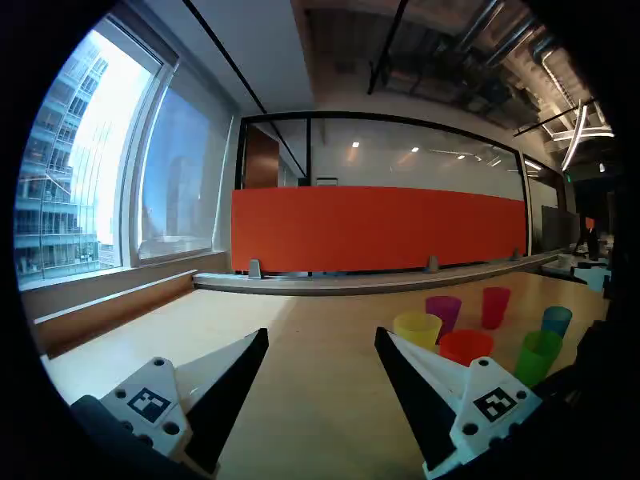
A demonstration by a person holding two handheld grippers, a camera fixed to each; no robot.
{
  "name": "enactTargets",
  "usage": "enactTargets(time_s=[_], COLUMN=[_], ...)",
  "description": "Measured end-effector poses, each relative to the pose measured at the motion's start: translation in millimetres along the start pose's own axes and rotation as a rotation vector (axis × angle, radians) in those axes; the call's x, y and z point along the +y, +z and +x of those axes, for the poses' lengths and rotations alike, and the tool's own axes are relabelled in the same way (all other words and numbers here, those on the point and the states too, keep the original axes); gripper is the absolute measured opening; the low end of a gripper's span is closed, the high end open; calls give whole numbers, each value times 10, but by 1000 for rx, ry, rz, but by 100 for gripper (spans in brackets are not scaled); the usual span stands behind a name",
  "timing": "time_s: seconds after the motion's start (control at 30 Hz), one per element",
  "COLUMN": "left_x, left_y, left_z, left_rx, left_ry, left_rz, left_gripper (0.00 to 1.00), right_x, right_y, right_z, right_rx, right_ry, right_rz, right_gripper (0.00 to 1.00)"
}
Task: Pour water
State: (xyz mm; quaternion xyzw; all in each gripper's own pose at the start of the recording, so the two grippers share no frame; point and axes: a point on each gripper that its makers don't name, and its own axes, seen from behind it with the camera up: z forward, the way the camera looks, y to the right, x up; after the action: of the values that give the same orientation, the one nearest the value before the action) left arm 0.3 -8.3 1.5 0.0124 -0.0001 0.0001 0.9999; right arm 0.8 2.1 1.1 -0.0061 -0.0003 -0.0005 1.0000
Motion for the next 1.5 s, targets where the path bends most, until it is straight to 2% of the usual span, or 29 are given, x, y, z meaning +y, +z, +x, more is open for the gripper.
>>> enactTargets(time_s=[1.5], left_x=[-3], left_y=[6], left_z=[-6], left_rx=[0], left_ry=[-2], left_rz=[0], left_gripper=[99], right_x=[1], right_y=[-5], right_z=[-10], right_rx=[0], right_ry=[0], right_rz=[0], right_gripper=[100])
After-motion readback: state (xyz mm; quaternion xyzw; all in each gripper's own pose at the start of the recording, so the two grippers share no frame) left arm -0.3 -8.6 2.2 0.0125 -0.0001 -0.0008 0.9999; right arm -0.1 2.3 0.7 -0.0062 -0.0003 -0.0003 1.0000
